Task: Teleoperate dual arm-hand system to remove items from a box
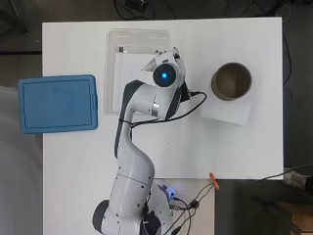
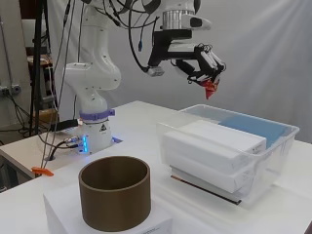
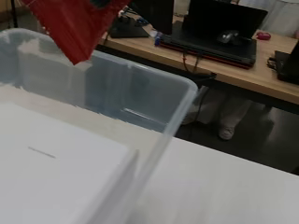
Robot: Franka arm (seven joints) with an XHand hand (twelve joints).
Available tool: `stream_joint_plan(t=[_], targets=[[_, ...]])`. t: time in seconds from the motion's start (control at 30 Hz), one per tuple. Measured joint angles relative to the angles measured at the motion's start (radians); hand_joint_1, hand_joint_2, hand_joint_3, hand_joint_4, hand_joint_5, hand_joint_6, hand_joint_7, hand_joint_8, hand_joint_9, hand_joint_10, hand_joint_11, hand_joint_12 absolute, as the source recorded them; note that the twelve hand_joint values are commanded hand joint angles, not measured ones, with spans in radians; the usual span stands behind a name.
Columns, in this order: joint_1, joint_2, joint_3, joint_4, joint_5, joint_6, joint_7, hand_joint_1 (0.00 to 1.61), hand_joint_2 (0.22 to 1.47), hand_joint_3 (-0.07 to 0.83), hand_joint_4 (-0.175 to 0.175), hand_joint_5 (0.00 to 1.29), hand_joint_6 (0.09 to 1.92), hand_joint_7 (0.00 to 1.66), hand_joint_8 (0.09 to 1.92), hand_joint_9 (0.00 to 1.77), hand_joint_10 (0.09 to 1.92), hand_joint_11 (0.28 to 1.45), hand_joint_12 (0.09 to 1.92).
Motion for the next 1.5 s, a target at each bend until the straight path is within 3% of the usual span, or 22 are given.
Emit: stream_joint_plan(t=[0.1,0.17,0.27,0.4,0.53,0.63,0.77,0.9,1.03,1.07,1.1,1.13,1.17,1.2,1.27,1.33,1.4,1.5], targets=[[0.02,-0.004,-0.144,-0.061,-0.144,0.01,-0.006,0.91,1.24,0.0,0.158,0.74,1.34,0.98,1.53,1.19,1.74,0.82,1.74],[0.021,-0.039,-0.234,-0.099,-0.159,0.015,-0.02,0.91,1.24,0.0,0.159,0.74,1.34,0.99,1.44,1.18,1.69,0.8,1.72],[0.034,-0.025,-0.314,-0.077,-0.2,0.019,-0.041,0.92,1.25,0.0,0.146,0.74,1.35,0.97,1.49,1.17,1.71,0.79,1.71],[0.09,0.229,-0.482,0.115,-0.302,-0.002,-0.018,0.94,1.22,-0.003,0.15,0.78,1.29,0.98,1.54,1.17,1.73,0.78,1.69],[0.15,0.495,-0.606,0.366,-0.377,-0.035,0.004,0.96,1.22,0.0,0.127,0.78,1.29,1.04,1.67,1.25,1.8,0.87,1.74],[0.163,0.592,-0.637,0.464,-0.401,-0.058,0.02,0.93,1.25,0.004,0.113,0.73,1.37,1.03,1.83,1.28,1.87,0.92,1.77],[0.175,0.574,-0.674,0.351,-0.394,-0.082,-0.039,0.89,1.28,0.002,0.141,0.68,1.44,0.96,1.91,1.23,1.92,0.93,1.81],[0.192,0.532,-0.685,0.212,-0.389,-0.081,-0.082,0.87,1.28,-0.001,0.165,0.68,1.43,1.0,1.91,1.27,1.92,0.95,1.84],[0.209,0.524,-0.664,0.24,-0.4,-0.097,-0.075,0.87,1.28,0.001,0.162,0.67,1.44,1.07,1.92,1.35,1.92,1.03,1.86],[0.22,0.522,-0.65,0.266,-0.409,-0.094,-0.064,0.6,1.15,-0.015,0.051,0.43,0.93,0.92,1.73,1.17,1.71,0.86,1.65],[0.231,0.527,-0.637,0.296,-0.415,-0.105,-0.049,0.34,0.98,-0.024,0.001,0.23,0.51,0.56,1.13,0.75,1.2,0.63,1.14],[0.243,0.541,-0.633,0.328,-0.421,-0.13,-0.031,0.18,0.86,-0.019,-0.006,0.12,0.26,0.3,0.63,0.48,0.75,0.5,0.69],[0.261,0.567,-0.637,0.372,-0.431,-0.171,-0.006,0.09,0.79,-0.012,-0.002,0.06,0.13,0.16,0.32,0.34,0.44,0.44,0.38],[0.288,0.604,-0.65,0.432,-0.448,-0.224,0.021,0.04,0.75,-0.007,0.008,0.03,0.09,0.08,0.16,0.28,0.25,0.42,0.19],[0.343,0.682,-0.681,0.562,-0.472,-0.322,0.06,0.01,0.7,-0.01,0.027,0.0,0.09,0.02,0.09,0.19,0.09,0.4,0.09],[0.385,0.76,-0.698,0.715,-0.487,-0.394,0.085,0.0,0.68,-0.008,0.043,0.0,0.09,0.06,0.09,0.22,0.09,0.43,0.09],[0.394,0.786,-0.7,0.834,-0.489,-0.385,0.099,0.0,0.71,0.002,0.046,0.04,0.09,0.16,0.09,0.33,0.09,0.46,0.09],[0.403,0.74,-0.717,0.852,-0.475,-0.326,0.105,0.0,0.77,0.011,0.034,0.11,0.09,0.28,0.09,0.42,0.09,0.48,0.09]])
